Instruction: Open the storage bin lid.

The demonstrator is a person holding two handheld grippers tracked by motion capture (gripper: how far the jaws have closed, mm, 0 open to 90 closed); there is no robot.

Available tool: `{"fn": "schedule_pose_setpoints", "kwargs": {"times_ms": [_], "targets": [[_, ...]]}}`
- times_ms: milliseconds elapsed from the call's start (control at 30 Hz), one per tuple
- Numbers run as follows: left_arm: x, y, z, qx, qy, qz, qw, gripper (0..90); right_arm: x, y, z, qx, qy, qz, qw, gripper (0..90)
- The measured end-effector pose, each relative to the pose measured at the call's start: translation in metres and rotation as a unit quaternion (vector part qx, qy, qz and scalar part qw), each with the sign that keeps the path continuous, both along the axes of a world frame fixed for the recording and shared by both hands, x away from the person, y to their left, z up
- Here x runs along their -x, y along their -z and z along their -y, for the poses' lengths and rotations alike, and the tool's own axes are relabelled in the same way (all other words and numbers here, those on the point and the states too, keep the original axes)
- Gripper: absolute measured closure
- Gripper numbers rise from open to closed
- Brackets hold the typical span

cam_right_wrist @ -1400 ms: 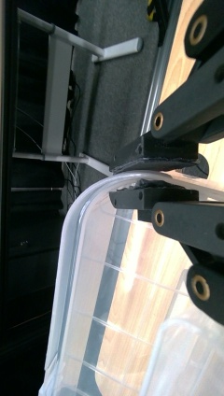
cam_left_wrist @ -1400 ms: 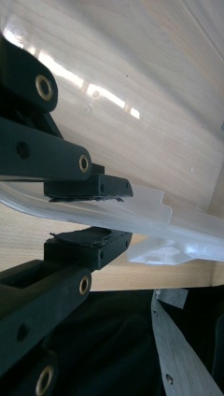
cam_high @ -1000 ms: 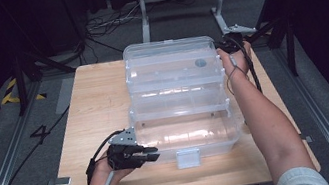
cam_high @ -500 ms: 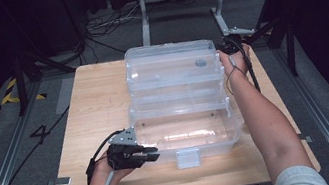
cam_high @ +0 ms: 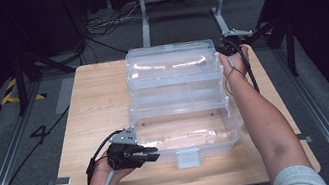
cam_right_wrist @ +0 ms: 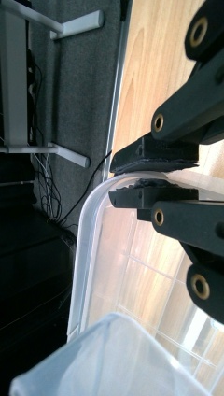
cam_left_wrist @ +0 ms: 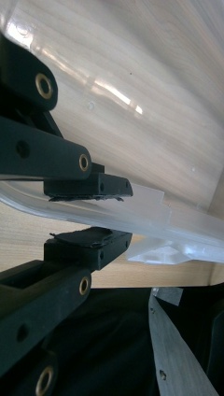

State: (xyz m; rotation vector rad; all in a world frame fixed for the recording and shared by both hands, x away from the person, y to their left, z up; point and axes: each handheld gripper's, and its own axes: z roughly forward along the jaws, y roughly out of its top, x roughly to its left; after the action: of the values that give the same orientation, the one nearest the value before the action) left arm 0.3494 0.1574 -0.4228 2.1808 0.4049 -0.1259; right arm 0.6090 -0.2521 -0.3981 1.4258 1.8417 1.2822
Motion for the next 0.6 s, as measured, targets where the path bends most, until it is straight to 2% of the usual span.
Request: {"fn": "schedule_pose_setpoints", "kwargs": {"times_ms": [167,267,333,400,533,600], "targets": [[0.000,0.000,0.001,0.000,-0.003,-0.008,1.0000,74.7,-0.002,0.004,-0.001,0.004,0.000,-0.005,1.0000,81.9],[0.000,0.000,0.001,0.002,-0.002,-0.009,1.0000,74.9,-0.002,0.008,0.001,-0.016,-0.003,-0.003,0.9999,80.6],[0.000,0.000,0.001,0.002,-0.002,-0.009,1.0000,74.9,-0.002,0.008,0.002,-0.017,-0.005,0.000,0.9998,80.2],[0.000,0.000,0.001,0.002,-0.003,-0.009,1.0000,75.0,0.001,0.007,0.003,-0.017,-0.012,0.007,0.9998,76.5],[-0.001,-0.001,0.001,0.000,-0.007,-0.016,0.9999,74.5,0.008,0.001,0.010,-0.041,-0.011,0.025,0.9988,66.2],[0.000,-0.002,0.003,-0.002,-0.013,-0.023,0.9996,74.0,0.013,-0.003,0.013,-0.041,-0.017,0.031,0.9985,62.4]]}}
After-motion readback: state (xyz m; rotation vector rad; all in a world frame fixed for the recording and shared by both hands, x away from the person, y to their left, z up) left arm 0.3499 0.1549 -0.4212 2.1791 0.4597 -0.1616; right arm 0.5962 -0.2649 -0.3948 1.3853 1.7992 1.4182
